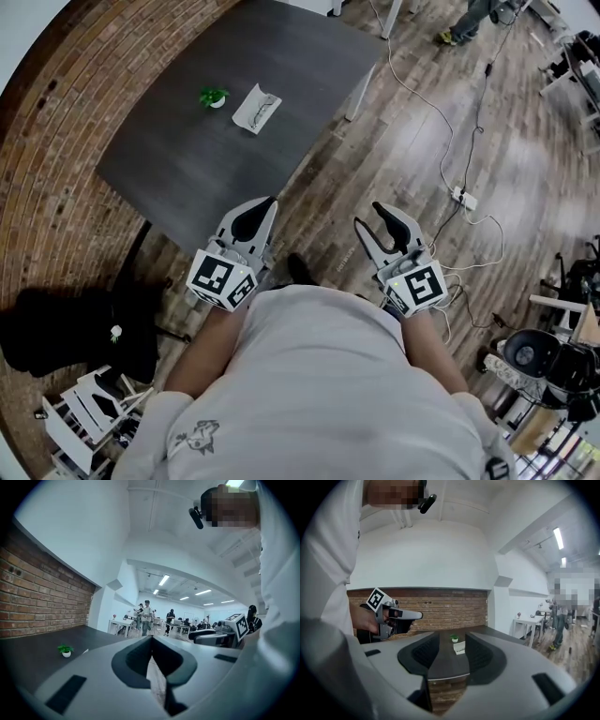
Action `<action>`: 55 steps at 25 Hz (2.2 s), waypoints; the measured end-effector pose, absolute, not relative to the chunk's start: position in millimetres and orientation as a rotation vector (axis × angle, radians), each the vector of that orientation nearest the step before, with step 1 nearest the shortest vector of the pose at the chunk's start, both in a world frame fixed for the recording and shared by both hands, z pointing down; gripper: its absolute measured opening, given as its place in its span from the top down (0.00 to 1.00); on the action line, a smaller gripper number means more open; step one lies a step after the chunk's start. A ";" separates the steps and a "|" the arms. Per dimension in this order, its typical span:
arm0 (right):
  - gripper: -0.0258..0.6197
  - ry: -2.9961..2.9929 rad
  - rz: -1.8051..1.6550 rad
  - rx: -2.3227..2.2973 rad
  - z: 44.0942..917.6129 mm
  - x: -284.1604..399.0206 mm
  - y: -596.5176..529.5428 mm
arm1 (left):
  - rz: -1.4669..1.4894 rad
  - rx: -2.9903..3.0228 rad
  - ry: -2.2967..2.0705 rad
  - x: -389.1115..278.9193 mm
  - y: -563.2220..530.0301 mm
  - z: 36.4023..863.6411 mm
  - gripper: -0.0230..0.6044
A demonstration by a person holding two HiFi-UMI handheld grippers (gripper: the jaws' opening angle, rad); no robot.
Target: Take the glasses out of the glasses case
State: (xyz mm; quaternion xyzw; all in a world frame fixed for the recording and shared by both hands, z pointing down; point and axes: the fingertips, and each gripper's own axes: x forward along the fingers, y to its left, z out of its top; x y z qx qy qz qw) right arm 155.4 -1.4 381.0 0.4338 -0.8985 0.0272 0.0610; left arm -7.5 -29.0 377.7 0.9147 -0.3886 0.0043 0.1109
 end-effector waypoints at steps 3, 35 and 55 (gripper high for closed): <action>0.69 -2.729 0.084 1.288 382.6 132.8 -26.0 | 0.015 2.674 -1.151 -27.3 -48.5 382.3 0.95; 0.69 -2.962 0.122 0.495 400.7 29.1 -255.7 | 0.043 2.270 -1.677 -96.2 -187.5 416.3 0.95; 0.71 -2.873 0.161 0.029 452.3 23.3 -357.8 | 0.062 1.911 -1.979 -85.2 -215.0 440.5 0.95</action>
